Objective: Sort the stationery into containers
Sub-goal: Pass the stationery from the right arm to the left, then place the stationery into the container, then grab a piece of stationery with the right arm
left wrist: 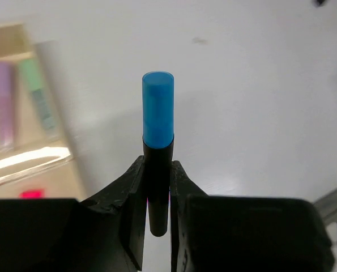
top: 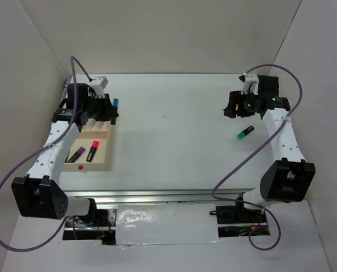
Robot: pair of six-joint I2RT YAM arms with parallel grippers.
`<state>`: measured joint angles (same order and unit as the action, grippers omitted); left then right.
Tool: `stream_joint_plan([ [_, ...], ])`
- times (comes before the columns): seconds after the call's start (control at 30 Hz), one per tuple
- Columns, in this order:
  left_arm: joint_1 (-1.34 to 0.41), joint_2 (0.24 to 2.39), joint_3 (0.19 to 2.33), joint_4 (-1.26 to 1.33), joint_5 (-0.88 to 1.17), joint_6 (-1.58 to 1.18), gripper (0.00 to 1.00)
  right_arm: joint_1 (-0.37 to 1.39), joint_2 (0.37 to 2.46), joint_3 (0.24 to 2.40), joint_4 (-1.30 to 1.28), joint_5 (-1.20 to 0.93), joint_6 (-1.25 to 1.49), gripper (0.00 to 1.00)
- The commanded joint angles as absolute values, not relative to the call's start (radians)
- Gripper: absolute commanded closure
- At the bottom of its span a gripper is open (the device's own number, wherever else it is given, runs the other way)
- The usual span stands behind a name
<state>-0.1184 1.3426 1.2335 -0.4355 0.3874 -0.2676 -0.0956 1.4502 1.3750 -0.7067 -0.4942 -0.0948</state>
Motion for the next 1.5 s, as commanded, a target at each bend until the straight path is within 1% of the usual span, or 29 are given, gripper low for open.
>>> stream_joint_plan([
  [0.0,-0.013,1.307,1.256,-0.693,0.361,0.042,1.00,-0.118,1.430,1.414,-0.883,-0.425,-0.498,0.32],
  [0.03,-0.003,1.299,1.247,-0.734,0.295,0.063,1.00,-0.121,1.436,1.413,-0.885,-0.395,-0.517,0.32],
  [0.07,0.039,1.289,1.220,-0.745,0.258,0.087,1.00,-0.132,1.443,1.408,-0.874,-0.335,-0.531,0.34],
  [0.1,0.058,1.282,1.206,-0.764,0.235,0.103,1.00,-0.140,1.447,1.399,-0.867,-0.319,-0.532,0.34],
  [0.2,0.147,1.249,1.131,-0.781,0.222,0.121,1.00,-0.155,1.456,1.382,-0.838,-0.284,-0.534,0.35],
  [0.37,0.238,1.226,1.031,-0.749,0.189,0.140,1.00,-0.160,1.503,1.390,-0.810,-0.233,-0.479,0.35],
  [0.5,0.276,1.275,1.005,-0.721,0.147,0.132,1.00,-0.166,1.600,1.468,-0.825,-0.256,-0.312,0.34],
  [0.53,0.290,1.296,1.000,-0.707,0.150,0.130,1.00,-0.172,1.621,1.495,-0.830,-0.277,-0.226,0.34],
  [0.57,0.293,1.307,0.997,-0.697,0.146,0.127,1.00,-0.175,1.635,1.496,-0.828,-0.278,-0.226,0.33],
  [0.6,0.295,1.316,0.994,-0.686,0.146,0.127,1.00,-0.178,1.666,1.512,-0.824,-0.299,-0.143,0.33],
  [0.67,0.296,1.344,0.992,-0.657,0.134,0.130,0.98,-0.175,1.689,1.522,-0.779,-0.252,-0.002,0.32],
  [0.73,0.302,1.373,0.997,-0.641,0.129,0.126,0.94,-0.161,1.715,1.520,-0.730,-0.215,0.076,0.32],
  [0.77,0.302,1.384,0.999,-0.637,0.126,0.126,0.90,-0.157,1.721,1.510,-0.707,-0.166,0.136,0.32],
  [0.83,0.305,1.413,1.000,-0.632,0.123,0.121,0.84,-0.135,1.723,1.485,-0.629,-0.112,0.187,0.31],
  [0.87,0.305,1.420,1.000,-0.630,0.118,0.117,0.75,-0.126,1.727,1.480,-0.585,-0.048,0.231,0.30],
  [0.93,0.308,1.436,0.999,-0.629,0.124,0.114,0.61,-0.089,1.733,1.474,-0.540,0.024,0.274,0.27],
  [0.97,0.308,1.439,0.994,-0.624,0.123,0.107,0.50,-0.077,1.749,1.479,-0.508,0.085,0.308,0.26],
  [1.0,0.308,1.436,0.991,-0.621,0.127,0.104,0.42,-0.063,1.762,1.488,-0.502,0.121,0.331,0.26],
  [1.03,0.310,1.431,0.989,-0.618,0.129,0.100,0.40,-0.037,1.797,1.523,-0.499,0.156,0.354,0.25],
  [1.07,0.307,1.424,0.986,-0.615,0.129,0.097,0.27,-0.025,1.824,1.551,-0.502,0.187,0.376,0.25],
  [1.13,0.305,1.399,0.977,-0.612,0.135,0.086,0.24,-0.006,1.883,1.654,-0.543,0.285,0.437,0.25],
  [1.17,0.305,1.385,0.976,-0.612,0.137,0.084,0.22,-0.005,1.957,1.699,-0.599,0.310,0.457,0.25],
  [1.2,0.302,1.375,0.974,-0.618,0.143,0.081,0.22,0.021,1.994,1.798,-0.636,0.333,0.489,0.26],
  [1.23,0.302,1.362,0.974,-0.621,0.147,0.081,0.21,0.023,2.075,1.842,-0.670,0.340,0.508,0.27],
  [1.27,0.301,1.341,0.974,-0.629,0.161,0.077,0.21,0.017,2.113,1.924,-0.730,0.348,0.526,0.28],
  [1.33,0.295,1.319,0.977,-0.637,0.178,0.075,0.20,0.008,2.199,1.979,-0.773,0.336,0.561,0.30],
  [1.47,0.284,1.264,0.996,-0.653,0.216,0.063,0.18,-0.038,2.261,2.003,-0.761,0.314,0.613,0.33],
])
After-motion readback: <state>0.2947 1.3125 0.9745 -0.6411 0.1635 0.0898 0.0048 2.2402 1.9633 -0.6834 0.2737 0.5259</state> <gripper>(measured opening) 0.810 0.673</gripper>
